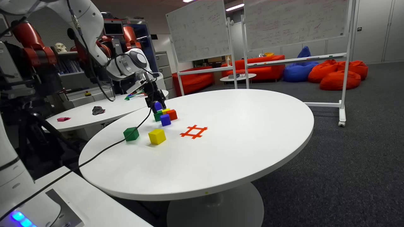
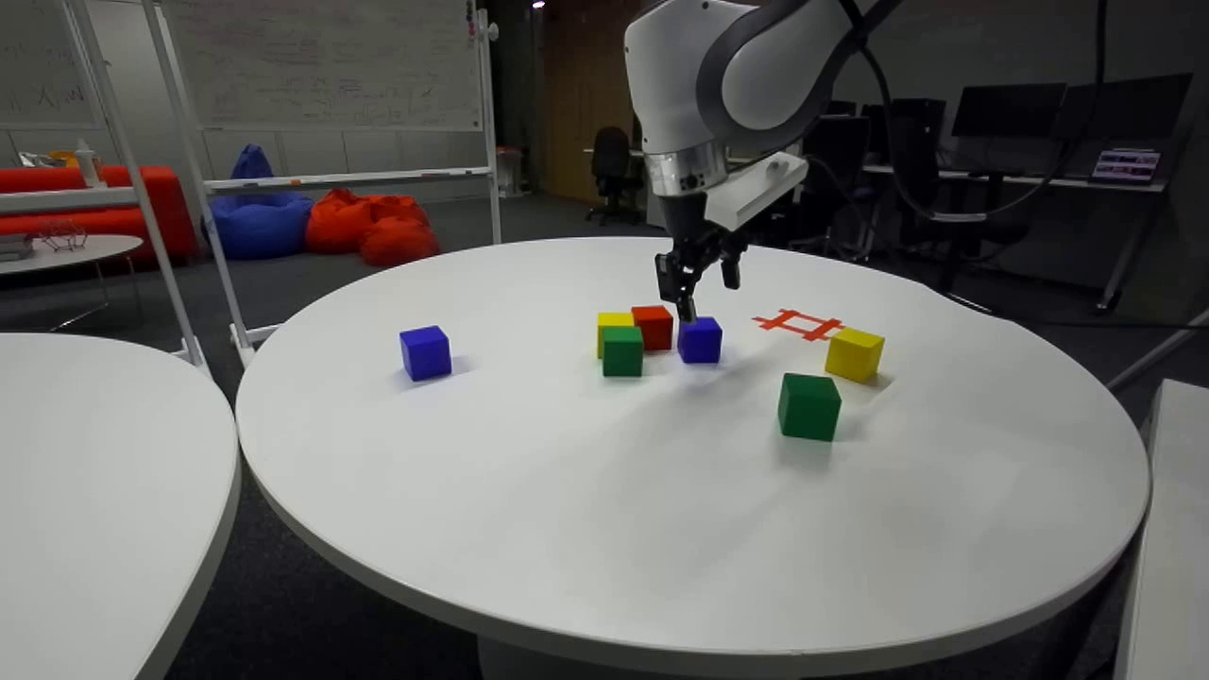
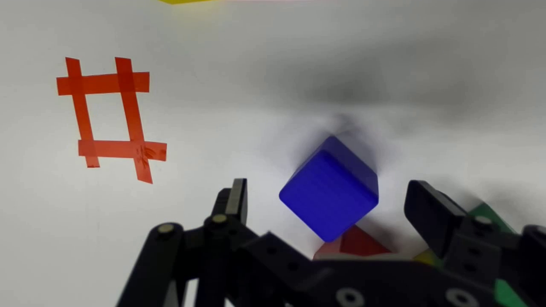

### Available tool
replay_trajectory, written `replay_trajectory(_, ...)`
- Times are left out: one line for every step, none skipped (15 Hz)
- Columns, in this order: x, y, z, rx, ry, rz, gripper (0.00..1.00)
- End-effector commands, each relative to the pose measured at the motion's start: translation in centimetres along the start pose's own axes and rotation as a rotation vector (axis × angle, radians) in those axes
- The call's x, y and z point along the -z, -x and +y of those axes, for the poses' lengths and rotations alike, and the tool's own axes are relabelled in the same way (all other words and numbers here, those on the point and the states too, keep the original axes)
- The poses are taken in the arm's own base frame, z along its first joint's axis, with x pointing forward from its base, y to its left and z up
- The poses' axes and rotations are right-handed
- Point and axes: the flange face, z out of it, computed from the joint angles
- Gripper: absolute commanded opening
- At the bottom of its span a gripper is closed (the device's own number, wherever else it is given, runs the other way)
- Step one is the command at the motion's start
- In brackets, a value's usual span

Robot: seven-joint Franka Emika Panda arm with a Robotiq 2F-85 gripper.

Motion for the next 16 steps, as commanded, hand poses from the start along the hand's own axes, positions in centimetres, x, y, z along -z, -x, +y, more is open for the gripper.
replay_trajectory(-0.7, -0.3, -0.7, -0.012, 0.035, -0.012, 1.00)
replay_trajectory(-0.9, -0.5, -0.8, -0.028, 0.040, -0.011, 1.00)
replay_trajectory(-1.0, -0.7, -0.8, -0.043, 0.039, -0.008, 1.00)
replay_trajectory(-1.2, -0.8, -0.8, -0.054, 0.039, -0.011, 1.00)
replay_trajectory(-1.4, -1.0, -0.8, -0.069, 0.040, -0.012, 1.00)
replay_trajectory(-1.5, -1.2, -0.7, -0.079, 0.040, -0.013, 1.00)
replay_trajectory(-1.6, -1.4, -0.7, -0.091, 0.040, -0.012, 1.00)
replay_trajectory(-1.7, -1.5, -0.6, -0.100, 0.041, -0.011, 1.00)
replay_trajectory(-1.8, -1.6, -0.6, -0.108, 0.043, -0.010, 1.00)
replay_trajectory(-1.8, -1.8, -0.5, -0.118, 0.043, -0.008, 1.00)
replay_trajectory(-1.8, -1.9, -0.3, -0.129, 0.044, -0.009, 1.00)
replay_trajectory(-1.9, -2.0, -0.2, -0.146, 0.046, -0.010, 1.00)
replay_trajectory(-1.9, -2.2, 0.0, -0.157, 0.045, -0.012, 1.00)
replay_trajectory(-1.9, -2.3, 0.0, -0.165, 0.045, -0.012, 1.00)
replay_trajectory(-2.0, -2.4, 0.1, -0.174, 0.047, -0.012, 1.00)
replay_trajectory(-2.0, -2.5, 0.2, -0.182, 0.050, -0.012, 1.00)
